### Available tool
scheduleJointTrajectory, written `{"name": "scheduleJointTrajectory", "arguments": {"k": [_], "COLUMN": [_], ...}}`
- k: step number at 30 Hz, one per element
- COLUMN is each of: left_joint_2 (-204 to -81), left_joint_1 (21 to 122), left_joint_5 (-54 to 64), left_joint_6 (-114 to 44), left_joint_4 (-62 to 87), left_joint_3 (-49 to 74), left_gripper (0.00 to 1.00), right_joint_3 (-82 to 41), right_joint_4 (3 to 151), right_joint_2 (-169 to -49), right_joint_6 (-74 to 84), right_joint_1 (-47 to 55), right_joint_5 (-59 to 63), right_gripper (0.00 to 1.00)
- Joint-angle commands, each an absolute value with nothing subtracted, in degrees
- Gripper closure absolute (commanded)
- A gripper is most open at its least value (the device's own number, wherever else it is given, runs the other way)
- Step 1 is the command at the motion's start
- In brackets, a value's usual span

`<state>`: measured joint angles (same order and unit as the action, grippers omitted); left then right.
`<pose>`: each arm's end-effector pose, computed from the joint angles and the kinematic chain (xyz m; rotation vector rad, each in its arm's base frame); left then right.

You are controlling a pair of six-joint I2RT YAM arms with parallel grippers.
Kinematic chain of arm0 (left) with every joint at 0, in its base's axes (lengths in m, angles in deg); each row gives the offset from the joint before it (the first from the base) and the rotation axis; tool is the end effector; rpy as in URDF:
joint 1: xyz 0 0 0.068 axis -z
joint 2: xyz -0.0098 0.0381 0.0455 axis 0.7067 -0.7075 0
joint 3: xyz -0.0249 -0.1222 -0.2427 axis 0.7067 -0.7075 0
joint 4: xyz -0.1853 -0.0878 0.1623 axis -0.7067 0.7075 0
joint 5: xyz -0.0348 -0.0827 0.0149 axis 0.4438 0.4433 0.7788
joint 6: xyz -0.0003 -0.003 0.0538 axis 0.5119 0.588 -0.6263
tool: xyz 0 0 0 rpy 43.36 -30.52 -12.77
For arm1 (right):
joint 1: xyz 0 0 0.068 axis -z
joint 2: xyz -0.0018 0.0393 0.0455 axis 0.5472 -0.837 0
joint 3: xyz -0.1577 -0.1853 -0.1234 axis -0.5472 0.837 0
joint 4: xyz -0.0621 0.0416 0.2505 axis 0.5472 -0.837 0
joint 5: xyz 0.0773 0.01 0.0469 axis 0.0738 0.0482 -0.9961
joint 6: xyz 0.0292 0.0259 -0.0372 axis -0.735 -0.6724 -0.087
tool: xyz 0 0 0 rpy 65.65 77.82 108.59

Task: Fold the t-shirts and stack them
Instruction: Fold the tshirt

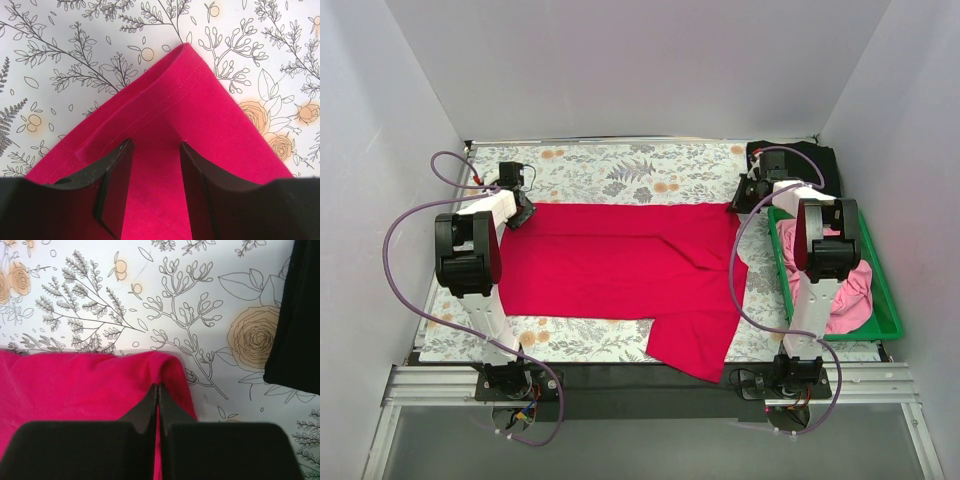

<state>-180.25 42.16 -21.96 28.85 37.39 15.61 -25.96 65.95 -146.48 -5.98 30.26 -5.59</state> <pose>0.4057 0.0314 0.1563 -1.6936 1.8995 -0.0529 0.4465 0.0318 0.1607 0.2033 2.4451 0.4772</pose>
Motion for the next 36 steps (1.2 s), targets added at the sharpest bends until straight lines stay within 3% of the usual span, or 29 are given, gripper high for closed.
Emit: {"name": "scheduleJointTrajectory", "arguments": {"k": [1,13,15,23,29,36], "left_joint_2": [-180.6,-180.7,-180.4,-175.9,-170.4,-156.7], "left_joint_1": [40.9,40.2,40.2,41.3,46.3,53.6], "left_joint_5": [-21.7,-20.4,-19.8,-17.2,-17.9,-20.9], "left_joint_6": [29.4,29.4,29.2,26.6,24.5,24.0], "left_joint_4": [42.9,42.6,42.6,44.5,45.9,46.2], "left_joint_3": [13.1,11.9,12.5,20.0,20.9,7.6], "left_gripper": [0.6,0.62,0.57,0.43,0.28,0.27], "right_joint_3": [-27.4,-26.9,-27.2,-29.1,-23.4,-16.2], "right_joint_4": [67.6,67.8,67.7,61.8,58.5,54.4], "right_joint_2": [-146.7,-146.4,-146.6,-139.7,-129.1,-123.9], "right_joint_6": [-6.0,-6.2,-5.6,1.9,6.5,13.3], "right_joint_1": [31.9,34.8,34.8,33.3,23.7,7.4], "right_joint_5": [-6.2,-4.6,-5.7,-4.5,2.1,12.7], "right_gripper": [0.99,0.99,0.99,0.66,0.57,0.56]}}
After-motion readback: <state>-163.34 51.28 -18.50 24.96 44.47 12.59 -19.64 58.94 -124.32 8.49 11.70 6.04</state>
